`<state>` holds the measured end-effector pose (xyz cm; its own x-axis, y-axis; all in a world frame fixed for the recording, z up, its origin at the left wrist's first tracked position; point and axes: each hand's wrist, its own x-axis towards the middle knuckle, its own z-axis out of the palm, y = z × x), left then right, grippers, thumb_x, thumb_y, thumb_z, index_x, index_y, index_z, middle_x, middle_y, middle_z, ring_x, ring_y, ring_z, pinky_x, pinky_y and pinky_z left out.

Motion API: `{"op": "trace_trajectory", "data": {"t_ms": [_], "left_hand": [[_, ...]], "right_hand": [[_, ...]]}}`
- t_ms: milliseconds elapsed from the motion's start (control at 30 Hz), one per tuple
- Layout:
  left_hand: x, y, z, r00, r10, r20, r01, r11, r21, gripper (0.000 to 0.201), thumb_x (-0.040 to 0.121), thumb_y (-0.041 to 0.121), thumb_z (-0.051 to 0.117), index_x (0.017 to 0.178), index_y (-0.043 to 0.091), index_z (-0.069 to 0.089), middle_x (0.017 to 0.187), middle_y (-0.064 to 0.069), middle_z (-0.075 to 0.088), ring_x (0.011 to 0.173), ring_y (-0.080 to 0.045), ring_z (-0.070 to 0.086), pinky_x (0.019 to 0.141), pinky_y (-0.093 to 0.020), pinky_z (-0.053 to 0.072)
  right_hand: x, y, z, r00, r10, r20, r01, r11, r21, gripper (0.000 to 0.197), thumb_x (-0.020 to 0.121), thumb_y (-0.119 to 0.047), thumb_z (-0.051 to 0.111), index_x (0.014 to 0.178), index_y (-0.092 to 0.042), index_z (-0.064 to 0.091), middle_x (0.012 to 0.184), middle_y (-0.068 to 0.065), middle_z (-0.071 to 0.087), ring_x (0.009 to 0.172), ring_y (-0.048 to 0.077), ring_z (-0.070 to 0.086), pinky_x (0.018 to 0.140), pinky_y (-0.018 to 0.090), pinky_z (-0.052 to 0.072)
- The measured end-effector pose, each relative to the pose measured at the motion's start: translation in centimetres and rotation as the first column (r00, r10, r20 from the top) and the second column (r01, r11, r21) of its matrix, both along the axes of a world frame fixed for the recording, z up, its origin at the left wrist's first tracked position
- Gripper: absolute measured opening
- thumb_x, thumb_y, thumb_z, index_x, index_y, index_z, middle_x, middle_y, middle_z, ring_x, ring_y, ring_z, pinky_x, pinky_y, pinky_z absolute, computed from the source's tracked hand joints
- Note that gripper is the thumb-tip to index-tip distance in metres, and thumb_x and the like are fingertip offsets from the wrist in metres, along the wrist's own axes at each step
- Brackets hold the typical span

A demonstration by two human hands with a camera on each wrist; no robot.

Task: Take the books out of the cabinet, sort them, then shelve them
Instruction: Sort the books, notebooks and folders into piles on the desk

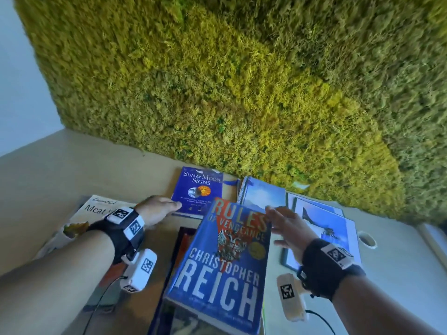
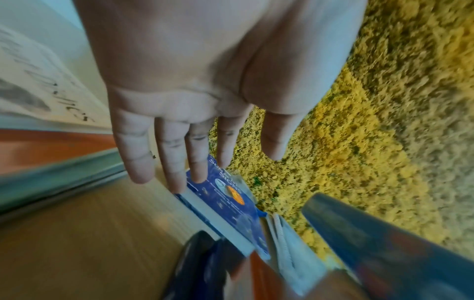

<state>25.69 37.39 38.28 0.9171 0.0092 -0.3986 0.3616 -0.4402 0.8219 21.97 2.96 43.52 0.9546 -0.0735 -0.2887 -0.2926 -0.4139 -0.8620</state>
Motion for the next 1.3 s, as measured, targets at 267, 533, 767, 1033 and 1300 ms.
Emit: {"op": "trace_trajectory", "data": {"t_ms": [267, 533, 767, 1033, 1300], "left_hand": [[6.8, -0.4, -3.2, 1.000, 0.028, 0.004, -0.028, 0.964, 0.265, 0.039, 0.089, 0.051, 0.063, 0.091, 0.012, 0.065, 0.101, -0.003, 0.071, 0.095, -0.025, 0.067, 0.086, -0.035, 0.051], [8.8, -0.3, -5.6, 0.997, -0.003, -0.072, 0.022, 0.965, 0.262, 0.041, 0.076, 0.038, 0.079, 0.107, 0.013, 0.069, 0.103, -0.006, 0.077, 0.092, -0.027, 0.073, 0.078, -0.033, 0.053], [7.5, -0.9, -5.4, 0.965, 0.055, -0.255, -0.093, 0.986, -0.139, 0.039, 0.091, 0.007, 0.070, 0.128, 0.007, 0.059, 0.106, -0.023, 0.075, 0.078, -0.027, 0.067, 0.048, -0.025, 0.045], [6.1, -1.5, 0.0, 0.963, 0.208, -0.173, -0.266, 0.848, -0.459, 0.057, 0.094, 0.002, 0.064, 0.144, 0.007, 0.038, 0.124, -0.019, 0.062, 0.072, -0.034, 0.074, 0.050, -0.035, 0.060], [1.6, 0.0, 10.3, 0.964, 0.267, 0.015, -0.188, 0.715, -0.673, 0.043, 0.096, -0.007, 0.049, 0.136, 0.008, 0.052, 0.114, -0.022, 0.071, 0.078, -0.031, 0.076, 0.067, -0.041, 0.063]], "right_hand": [[7.7, 0.5, -2.6, 0.898, 0.406, -0.168, -0.416, 0.909, -0.026, 0.034, 0.097, -0.025, 0.066, 0.064, -0.019, 0.067, 0.067, 0.007, 0.064, 0.058, 0.016, 0.055, 0.061, 0.031, 0.043], [13.0, 3.1, -6.5, 0.846, 0.417, -0.331, -0.311, 0.892, 0.327, 0.014, 0.105, -0.015, 0.049, 0.109, -0.015, 0.062, 0.081, -0.006, 0.073, 0.081, 0.021, 0.065, 0.068, 0.030, 0.049], [12.3, 3.3, -6.3, 0.804, 0.505, -0.315, -0.387, 0.845, 0.368, 0.062, 0.071, -0.049, 0.076, 0.128, -0.031, 0.062, 0.129, 0.000, 0.067, 0.108, 0.023, 0.064, 0.085, 0.035, 0.045], [11.9, 3.4, -0.1, 0.850, 0.509, -0.133, -0.428, 0.817, 0.386, 0.071, 0.078, -0.053, 0.069, 0.142, -0.027, 0.056, 0.143, -0.004, 0.056, 0.119, 0.016, 0.055, 0.097, 0.036, 0.044], [6.1, 4.1, 6.6, 0.867, 0.498, -0.029, -0.478, 0.845, 0.239, 0.044, 0.089, -0.057, 0.065, 0.127, -0.035, 0.061, 0.135, -0.001, 0.063, 0.126, 0.031, 0.058, 0.111, 0.056, 0.043]]}}
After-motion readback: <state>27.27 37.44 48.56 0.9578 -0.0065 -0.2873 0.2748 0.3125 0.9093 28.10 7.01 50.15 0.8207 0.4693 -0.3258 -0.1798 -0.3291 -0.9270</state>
